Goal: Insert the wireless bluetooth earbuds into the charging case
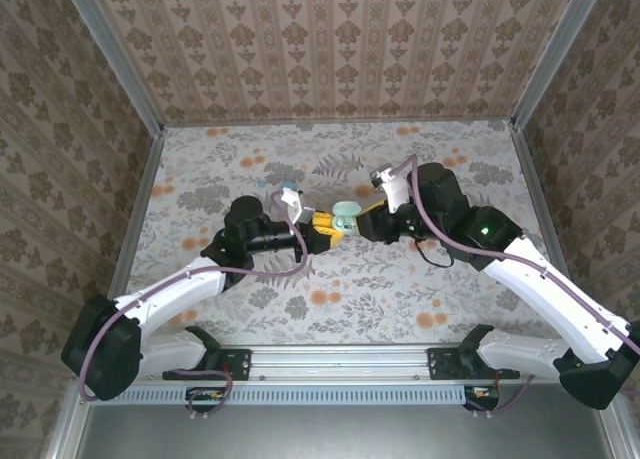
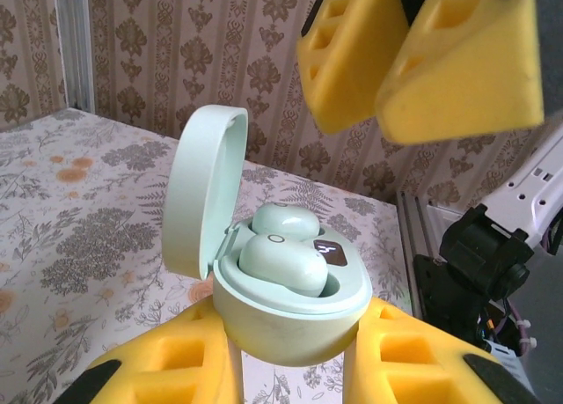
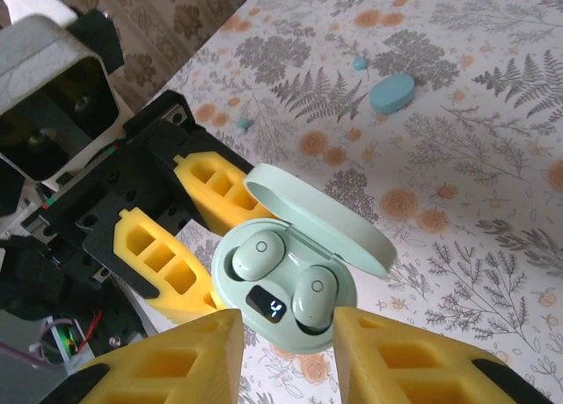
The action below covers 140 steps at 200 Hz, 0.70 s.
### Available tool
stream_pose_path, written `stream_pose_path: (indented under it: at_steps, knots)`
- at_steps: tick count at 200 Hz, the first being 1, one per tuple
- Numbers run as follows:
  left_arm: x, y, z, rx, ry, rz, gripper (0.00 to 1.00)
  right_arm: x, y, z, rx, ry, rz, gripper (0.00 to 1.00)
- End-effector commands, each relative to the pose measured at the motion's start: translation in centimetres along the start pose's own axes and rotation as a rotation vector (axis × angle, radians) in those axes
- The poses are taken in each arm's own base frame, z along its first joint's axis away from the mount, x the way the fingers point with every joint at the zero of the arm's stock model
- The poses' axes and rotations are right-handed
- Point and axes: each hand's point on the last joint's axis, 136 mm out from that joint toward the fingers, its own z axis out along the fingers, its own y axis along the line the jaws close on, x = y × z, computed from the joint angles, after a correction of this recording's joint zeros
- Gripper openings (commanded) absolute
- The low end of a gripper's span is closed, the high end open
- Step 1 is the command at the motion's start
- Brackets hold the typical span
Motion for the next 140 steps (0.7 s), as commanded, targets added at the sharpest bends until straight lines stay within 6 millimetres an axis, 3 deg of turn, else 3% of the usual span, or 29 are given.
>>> stream_pose_path:
  at_steps: [1,61,102,140]
  knots:
    - [-1.3,-0.7,0.2,0.042,-0.048,0.006,0.04,-1.4,0.0,-1.4,-0.031,-0.048,0.102,0.34]
    - [-1.8,-0.9,0.9,0.091,-0.037,0.001,0.03,-3.3,-2.2,-0.8,-0.096,-0.046,0.293,0.39]
    - [-2.5,-1.1,1.4,0.129,-0.047,0.007,0.03,-4.2,-2.3,-0.5,-0.163,-0.07,0.355,0.39]
    - [-2.5,-0.9,1.7,0.139,-0.062,0.022,0.03,-3.7,-1.7,0.2,-0.224,-0.038,0.392,0.36]
